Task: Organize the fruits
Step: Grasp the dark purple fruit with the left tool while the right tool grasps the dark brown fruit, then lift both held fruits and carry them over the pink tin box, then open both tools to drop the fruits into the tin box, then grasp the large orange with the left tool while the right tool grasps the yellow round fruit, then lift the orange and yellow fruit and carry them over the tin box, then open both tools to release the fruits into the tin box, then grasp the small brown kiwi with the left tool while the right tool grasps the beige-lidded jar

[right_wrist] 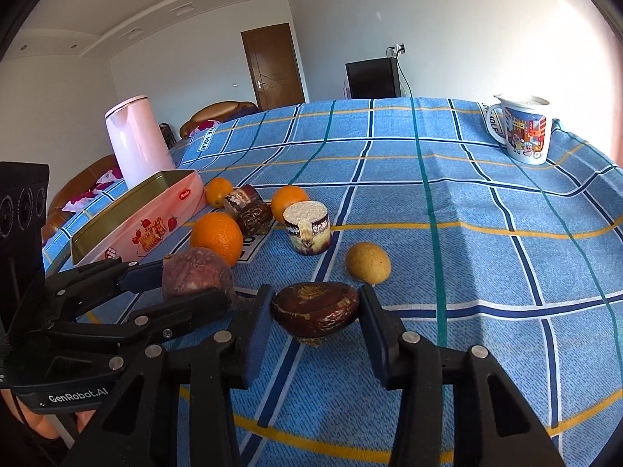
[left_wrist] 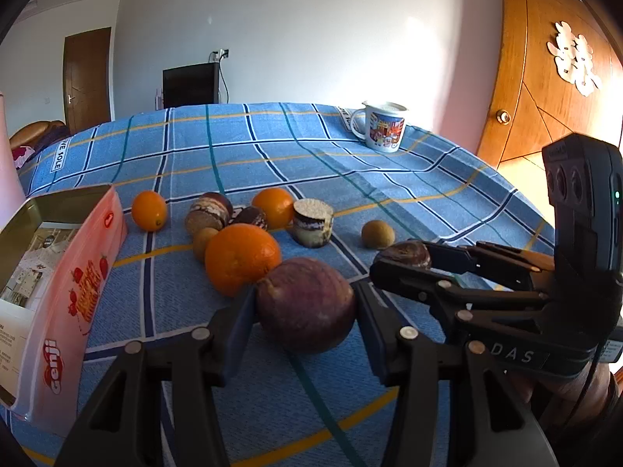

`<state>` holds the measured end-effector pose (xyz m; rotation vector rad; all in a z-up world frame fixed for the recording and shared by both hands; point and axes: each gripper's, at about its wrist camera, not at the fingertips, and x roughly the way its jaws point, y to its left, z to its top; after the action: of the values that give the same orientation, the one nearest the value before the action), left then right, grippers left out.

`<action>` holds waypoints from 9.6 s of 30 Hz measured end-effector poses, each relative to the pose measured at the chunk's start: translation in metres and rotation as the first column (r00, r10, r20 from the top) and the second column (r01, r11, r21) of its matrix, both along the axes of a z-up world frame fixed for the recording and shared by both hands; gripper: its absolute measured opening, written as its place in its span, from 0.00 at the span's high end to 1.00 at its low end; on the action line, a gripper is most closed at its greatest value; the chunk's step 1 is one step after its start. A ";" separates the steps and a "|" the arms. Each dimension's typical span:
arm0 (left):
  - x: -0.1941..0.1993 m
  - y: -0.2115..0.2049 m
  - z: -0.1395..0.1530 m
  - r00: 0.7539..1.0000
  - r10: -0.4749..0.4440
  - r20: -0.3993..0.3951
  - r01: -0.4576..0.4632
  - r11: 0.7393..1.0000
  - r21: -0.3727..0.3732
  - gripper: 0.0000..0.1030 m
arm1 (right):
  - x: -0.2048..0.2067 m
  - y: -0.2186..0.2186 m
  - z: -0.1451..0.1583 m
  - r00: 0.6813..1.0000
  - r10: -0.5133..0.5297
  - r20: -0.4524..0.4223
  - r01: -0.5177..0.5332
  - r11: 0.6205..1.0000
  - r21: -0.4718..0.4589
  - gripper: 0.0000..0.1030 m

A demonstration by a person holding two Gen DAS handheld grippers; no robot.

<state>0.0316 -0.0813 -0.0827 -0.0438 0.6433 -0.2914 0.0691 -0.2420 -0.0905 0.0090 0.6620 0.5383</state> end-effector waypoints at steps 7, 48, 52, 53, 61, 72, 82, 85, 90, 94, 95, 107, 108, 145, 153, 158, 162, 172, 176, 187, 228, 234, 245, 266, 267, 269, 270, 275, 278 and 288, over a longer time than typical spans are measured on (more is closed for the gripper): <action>-0.009 0.006 0.014 0.997 0.021 0.074 -0.023 1.000 0.021 0.49 | -0.008 0.006 0.010 0.998 0.014 0.058 -0.015 1.000 0.012 0.56; -0.026 0.077 0.051 0.939 0.230 0.255 -0.244 0.970 0.023 0.49 | -0.019 0.059 0.065 0.955 0.135 0.265 -0.147 0.989 0.025 0.56; -0.024 0.092 0.051 0.934 0.260 0.247 -0.271 0.963 0.011 0.49 | -0.013 0.076 0.070 0.950 0.169 0.263 -0.180 0.984 0.016 0.56; -0.024 0.097 0.051 0.931 0.270 0.245 -0.281 0.960 0.008 0.49 | -0.012 0.081 0.071 0.948 0.179 0.262 -0.189 0.982 0.012 0.56; -0.019 0.138 0.053 0.910 0.350 0.222 -0.355 0.935 -0.020 0.49 | -0.002 0.119 0.077 0.937 0.247 0.247 -0.251 0.968 -0.016 0.56; -0.007 0.196 0.043 0.881 0.450 0.147 -0.451 0.892 -0.022 0.49 | 0.018 0.187 0.062 0.921 0.356 0.158 -0.351 0.934 -0.061 0.56; 0.000 0.221 0.030 0.873 0.482 0.078 -0.482 0.876 -0.017 0.49 | 0.022 0.238 0.028 0.899 0.434 0.060 -0.423 0.895 -0.144 0.56; 0.001 0.220 0.030 0.871 0.485 0.075 -0.486 0.874 0.000 0.49 | 0.022 0.243 0.022 0.896 0.443 0.038 -0.431 0.886 -0.171 0.56; 0.001 0.219 0.032 0.857 0.509 0.085 -0.512 0.859 0.022 0.45 | 0.024 0.246 0.021 0.891 0.453 0.028 -0.442 0.880 -0.176 0.50; -0.009 0.214 0.043 0.846 0.519 0.127 -0.524 0.852 0.007 0.31 | 0.018 0.248 0.025 0.891 0.450 0.059 -0.433 0.882 -0.187 0.26; -0.011 0.212 0.047 0.843 0.519 0.140 -0.525 0.851 0.003 0.29 | 0.016 0.245 0.026 0.891 0.450 0.062 -0.433 0.883 -0.183 0.26; -0.007 0.133 0.060 0.920 0.352 0.174 -0.356 0.935 -0.014 0.17 | 0.010 0.095 0.046 0.973 0.189 0.132 -0.172 0.977 -0.129 0.25; -0.004 0.123 0.058 0.930 0.328 0.164 -0.331 0.944 -0.009 0.17 | 0.012 0.082 0.045 0.980 0.143 0.136 -0.123 0.982 -0.141 0.25; 0.041 0.017 0.007 0.997 0.037 -0.062 -0.034 0.998 0.047 0.52 | 0.048 0.000 0.001 0.997 -0.006 -0.077 -0.004 0.993 -0.121 0.72; 0.033 0.016 0.013 0.998 0.057 0.012 -0.058 0.996 0.072 0.52 | 0.037 -0.005 0.010 1.000 0.017 0.008 -0.017 0.997 -0.071 0.72; 0.027 0.017 0.015 0.997 0.064 0.050 -0.067 0.996 0.066 0.52 | 0.030 -0.008 0.013 0.998 0.023 0.054 -0.020 0.999 -0.045 0.72; 0.022 0.016 0.017 0.994 0.072 0.081 -0.079 0.994 0.075 0.52 | 0.026 -0.008 0.015 0.997 0.027 0.075 -0.024 0.999 -0.036 0.72; 0.015 0.018 0.021 0.987 0.091 0.132 -0.100 0.993 0.066 0.52 | 0.019 -0.011 0.018 0.993 0.023 0.119 -0.021 1.000 -0.013 0.72; 0.011 0.018 0.022 0.984 0.092 0.154 -0.103 0.993 0.066 0.52 | 0.016 -0.012 0.019 0.991 0.021 0.135 -0.021 1.000 -0.005 0.72; 0.002 0.018 0.026 0.973 0.101 0.209 -0.116 0.991 0.061 0.52 | 0.008 -0.016 0.022 0.982 0.014 0.189 -0.018 1.000 0.017 0.72; -0.024 0.026 0.046 0.920 0.134 0.368 -0.168 0.984 0.061 0.52 | -0.015 -0.015 0.032 0.946 0.032 0.324 -0.043 0.999 0.025 0.72; -0.027 0.067 0.061 0.906 0.221 0.362 -0.251 0.967 0.039 0.52 | -0.005 0.018 0.046 0.955 0.126 0.270 -0.139 0.990 0.030 0.72; -0.021 0.173 0.062 0.874 0.412 0.256 -0.430 0.903 0.013 0.52 | 0.012 0.121 0.077 0.927 0.330 0.177 -0.334 0.943 -0.009 0.71; -0.004 0.224 0.025 0.884 0.461 0.080 -0.465 0.884 0.047 0.50 | 0.045 0.261 0.020 0.886 0.462 -0.038 -0.462 0.876 -0.138 0.71; -0.005 0.224 0.026 0.879 0.469 0.088 -0.474 0.879 0.048 0.48 | 0.045 0.264 0.018 0.884 0.467 -0.040 -0.468 0.873 -0.137 0.71; -0.008 0.223 0.028 0.870 0.483 0.100 -0.489 0.871 0.042 0.40 | 0.043 0.267 0.018 0.877 0.477 -0.047 -0.479 0.866 -0.141 0.70; -0.011 0.223 0.031 0.864 0.490 0.111 -0.497 0.867 0.037 0.36 | 0.042 0.267 0.018 0.879 0.475 -0.043 -0.475 0.868 -0.145 0.64; -0.022 0.217 0.044 0.851 0.503 0.151 -0.508 0.861 -0.008 0.26 | 0.033 0.242 0.030 0.895 0.446 0.008 -0.442 0.889 -0.118 0.41; -0.024 0.197 0.052 0.868 0.463 0.179 -0.471 0.882 0.000 0.26 | 0.028 0.208 0.037 0.907 0.420 0.033 -0.415 0.905 -0.092 0.41; 0.005 0.100 0.053 0.953 0.258 0.161 -0.271 0.961 0.064 0.26 | 0.055 0.065 0.035 0.993 0.090 0.075 -0.080 0.988 -0.135 0.40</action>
<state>0.0363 0.0186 -0.0296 -0.0255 0.4908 -0.0069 0.1236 -0.1771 -0.0552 -0.1654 0.6197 0.5729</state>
